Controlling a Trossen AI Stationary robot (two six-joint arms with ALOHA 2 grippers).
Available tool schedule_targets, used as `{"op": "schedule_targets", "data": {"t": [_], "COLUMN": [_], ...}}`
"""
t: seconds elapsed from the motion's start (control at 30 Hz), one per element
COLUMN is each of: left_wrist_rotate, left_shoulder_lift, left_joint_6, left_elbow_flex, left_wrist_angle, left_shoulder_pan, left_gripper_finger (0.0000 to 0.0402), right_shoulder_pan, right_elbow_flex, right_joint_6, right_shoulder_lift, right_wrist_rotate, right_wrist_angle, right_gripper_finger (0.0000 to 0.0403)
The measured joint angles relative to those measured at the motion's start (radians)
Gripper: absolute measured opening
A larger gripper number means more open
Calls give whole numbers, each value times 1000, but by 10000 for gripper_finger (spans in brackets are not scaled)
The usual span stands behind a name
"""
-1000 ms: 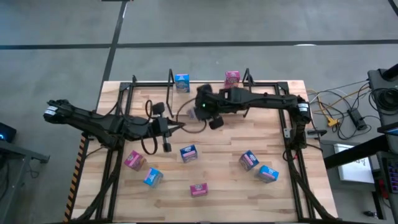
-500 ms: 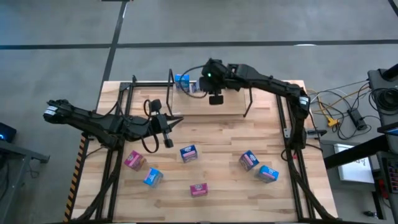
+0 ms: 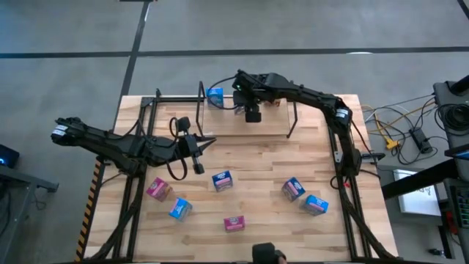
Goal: Stack cereal on shelf
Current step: Put the top dark blue cereal box on the shelf Adjust the dark blue cereal box
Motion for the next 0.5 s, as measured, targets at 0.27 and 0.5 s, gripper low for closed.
{"op": "schedule_targets", "data": {"t": [0.27, 0.5], "left_wrist_rotate": [0, 0], "left_shoulder_lift": [0, 1], "left_joint_6": [-2, -2], "left_elbow_flex": [0, 0], "left_wrist_angle": [-1, -1], "left_shoulder_pan": [0, 0], "left_gripper_finger": [0, 0], "right_shoulder_pan": [-17, -21], "right_elbow_flex": [1, 1], "right_joint_6": [-8, 2], "right_shoulder_lift": [9, 11], "right_wrist_rotate": [-34, -60], "right_wrist_angle": [-9, -7], "right_gripper_finger": [186, 203]}}
